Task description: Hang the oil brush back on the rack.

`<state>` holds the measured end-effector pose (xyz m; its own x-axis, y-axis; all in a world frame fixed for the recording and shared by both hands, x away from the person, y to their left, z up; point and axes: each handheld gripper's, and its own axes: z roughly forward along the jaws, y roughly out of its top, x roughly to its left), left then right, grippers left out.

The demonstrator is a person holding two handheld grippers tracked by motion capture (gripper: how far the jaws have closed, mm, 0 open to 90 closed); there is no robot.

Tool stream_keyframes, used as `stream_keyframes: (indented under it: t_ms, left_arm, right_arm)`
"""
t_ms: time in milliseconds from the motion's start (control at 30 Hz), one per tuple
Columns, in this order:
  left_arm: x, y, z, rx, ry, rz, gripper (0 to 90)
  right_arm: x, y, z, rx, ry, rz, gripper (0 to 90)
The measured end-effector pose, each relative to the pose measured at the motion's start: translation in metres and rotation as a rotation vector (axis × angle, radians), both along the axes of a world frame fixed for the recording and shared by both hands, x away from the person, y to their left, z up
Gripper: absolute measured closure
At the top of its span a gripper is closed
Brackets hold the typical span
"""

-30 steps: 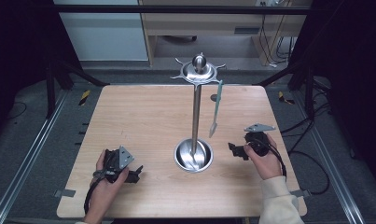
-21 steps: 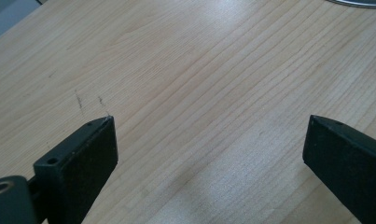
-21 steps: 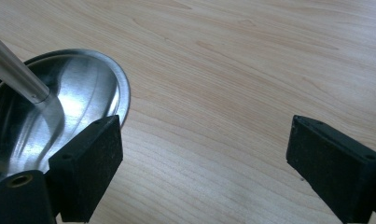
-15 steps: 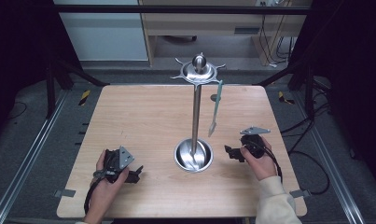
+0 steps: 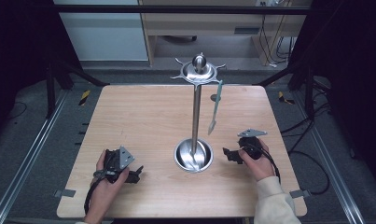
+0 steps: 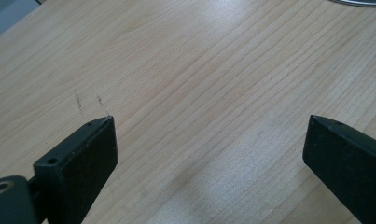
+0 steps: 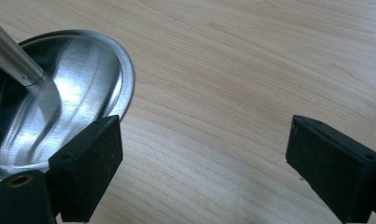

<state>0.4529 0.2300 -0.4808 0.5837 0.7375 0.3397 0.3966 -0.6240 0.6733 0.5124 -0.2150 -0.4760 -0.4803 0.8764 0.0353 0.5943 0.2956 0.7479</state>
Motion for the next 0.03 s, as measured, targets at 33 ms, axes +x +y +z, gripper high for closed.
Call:
stream_keyframes:
  t_ms: [33]
  left_arm:
    - [0.0, -0.0003, -0.0002, 0.0, -0.001, 0.001, 2.8]
  right_arm:
    - [0.0001, 0.0, -0.0002, 0.0, 0.0, -0.001, 11.4]
